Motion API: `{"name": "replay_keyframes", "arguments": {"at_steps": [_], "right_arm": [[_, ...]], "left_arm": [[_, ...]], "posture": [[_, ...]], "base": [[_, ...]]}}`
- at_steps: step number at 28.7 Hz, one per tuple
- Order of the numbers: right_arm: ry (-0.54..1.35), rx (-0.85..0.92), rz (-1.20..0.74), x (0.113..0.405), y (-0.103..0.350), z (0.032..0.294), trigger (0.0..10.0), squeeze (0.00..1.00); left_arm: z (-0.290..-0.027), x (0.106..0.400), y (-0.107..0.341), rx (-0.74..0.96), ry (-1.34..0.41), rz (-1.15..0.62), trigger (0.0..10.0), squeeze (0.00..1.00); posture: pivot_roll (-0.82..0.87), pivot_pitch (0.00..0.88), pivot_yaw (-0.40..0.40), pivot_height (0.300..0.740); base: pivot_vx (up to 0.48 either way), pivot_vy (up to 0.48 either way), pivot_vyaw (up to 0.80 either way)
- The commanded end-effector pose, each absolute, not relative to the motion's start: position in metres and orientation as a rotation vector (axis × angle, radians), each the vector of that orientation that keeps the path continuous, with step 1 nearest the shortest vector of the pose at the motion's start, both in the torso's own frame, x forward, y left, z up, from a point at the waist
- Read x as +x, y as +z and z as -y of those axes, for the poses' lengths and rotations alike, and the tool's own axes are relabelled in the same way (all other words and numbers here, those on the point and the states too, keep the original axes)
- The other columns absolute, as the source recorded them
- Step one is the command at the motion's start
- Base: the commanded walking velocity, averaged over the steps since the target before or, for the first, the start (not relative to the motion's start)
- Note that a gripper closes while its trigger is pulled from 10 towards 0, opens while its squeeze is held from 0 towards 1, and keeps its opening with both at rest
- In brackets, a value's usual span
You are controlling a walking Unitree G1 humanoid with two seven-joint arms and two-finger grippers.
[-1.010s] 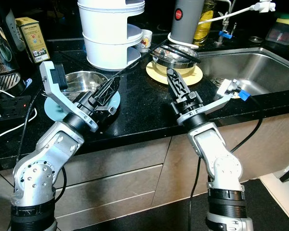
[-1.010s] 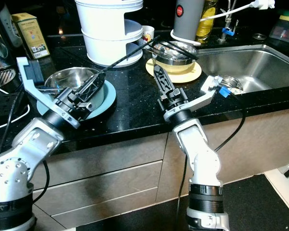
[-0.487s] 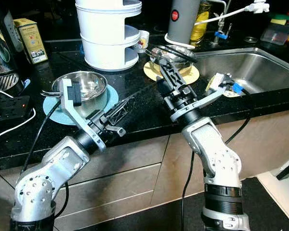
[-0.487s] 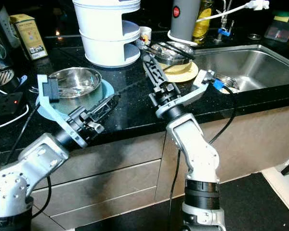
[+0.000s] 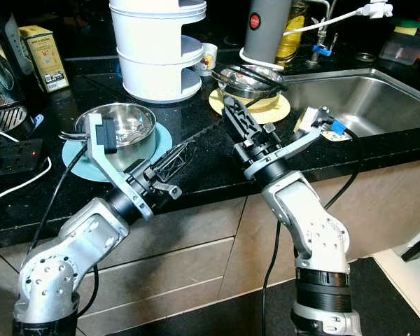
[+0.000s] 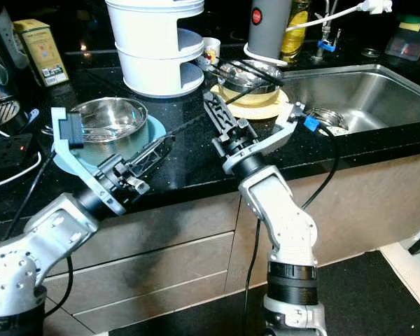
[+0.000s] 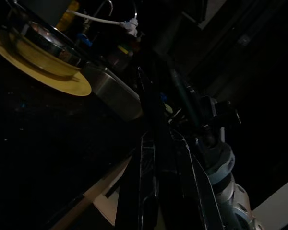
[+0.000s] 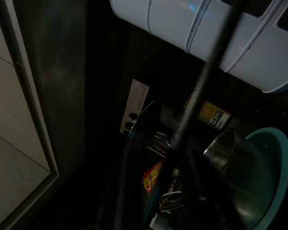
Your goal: Kitchen organization
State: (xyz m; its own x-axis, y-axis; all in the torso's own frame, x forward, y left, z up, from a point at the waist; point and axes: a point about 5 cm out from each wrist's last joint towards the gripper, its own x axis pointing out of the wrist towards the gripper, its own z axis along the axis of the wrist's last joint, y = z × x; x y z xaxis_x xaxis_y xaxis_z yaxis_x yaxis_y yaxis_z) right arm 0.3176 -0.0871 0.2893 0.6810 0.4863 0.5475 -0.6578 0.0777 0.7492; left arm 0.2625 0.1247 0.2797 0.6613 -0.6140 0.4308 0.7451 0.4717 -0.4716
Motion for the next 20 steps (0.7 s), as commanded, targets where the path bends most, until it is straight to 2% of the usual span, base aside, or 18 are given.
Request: {"name": "replay_keyframes", "arguments": {"at_steps": [1,7,8,9,12,13,16,17,20], "right_arm": [[0.885,1.223,0.184,0.314,0.2916,0.0867,0.0,0.0],[0.883,1.219,0.192,0.3136,0.2921,0.0876,0.0,0.0],[0.882,1.218,0.194,0.3134,0.2922,0.0881,0.0,0.0],[0.88,1.218,0.196,0.3135,0.2924,0.0886,0.0,0.0],[0.876,1.217,0.198,0.3137,0.2926,0.0896,0.0,0.0],[0.874,1.218,0.2,0.3138,0.2927,0.0901,0.0,0.0],[0.871,1.218,0.203,0.3142,0.2927,0.091,0.0,0.0],[0.87,1.218,0.205,0.3142,0.2927,0.0913,0.0,0.0],[0.869,1.219,0.206,0.3141,0.2928,0.0916,0.0,0.0]], "left_arm": [[-0.1266,0.2616,0.2747,-0.673,-0.828,0.183,0.0,0.0],[-0.1273,0.2607,0.2719,-0.664,-0.831,0.166,0.0,0.0],[-0.1274,0.2604,0.2709,-0.656,-0.831,0.161,3.9,0.86],[-0.1272,0.2601,0.2703,-0.652,-0.834,0.156,9.6,1.0],[-0.1264,0.2591,0.2697,-0.646,-0.844,0.153,10.0,1.0],[-0.1265,0.2595,0.2695,-0.643,-0.838,0.153,8.4,1.0],[-0.1272,0.2612,0.269,-0.639,-0.826,0.153,8.5,1.0],[-0.1286,0.2628,0.2686,-0.633,-0.807,0.152,10.0,1.0],[-0.1296,0.2639,0.2684,-0.629,-0.792,0.151,10.0,1.0]], "posture": [[-0.06,0.126,-0.039,0.74],[-0.07,0.134,-0.04,0.74],[-0.07,0.134,-0.04,0.74],[-0.07,0.138,-0.04,0.74],[-0.07,0.138,-0.04,0.74],[-0.07,0.14,-0.039,0.74],[-0.07,0.14,-0.039,0.74],[-0.07,0.14,-0.039,0.74],[-0.07,0.14,-0.039,0.74]], "base": [[0.0,0.0,0.0],[0.0,0.0,0.0],[0.0,0.0,0.0],[0.0,0.0,0.0],[0.0,0.0,0.0],[0.0,0.0,0.0],[0.0,0.0,0.0],[0.0,0.0,0.0],[0.0,0.0,0.0]]}}
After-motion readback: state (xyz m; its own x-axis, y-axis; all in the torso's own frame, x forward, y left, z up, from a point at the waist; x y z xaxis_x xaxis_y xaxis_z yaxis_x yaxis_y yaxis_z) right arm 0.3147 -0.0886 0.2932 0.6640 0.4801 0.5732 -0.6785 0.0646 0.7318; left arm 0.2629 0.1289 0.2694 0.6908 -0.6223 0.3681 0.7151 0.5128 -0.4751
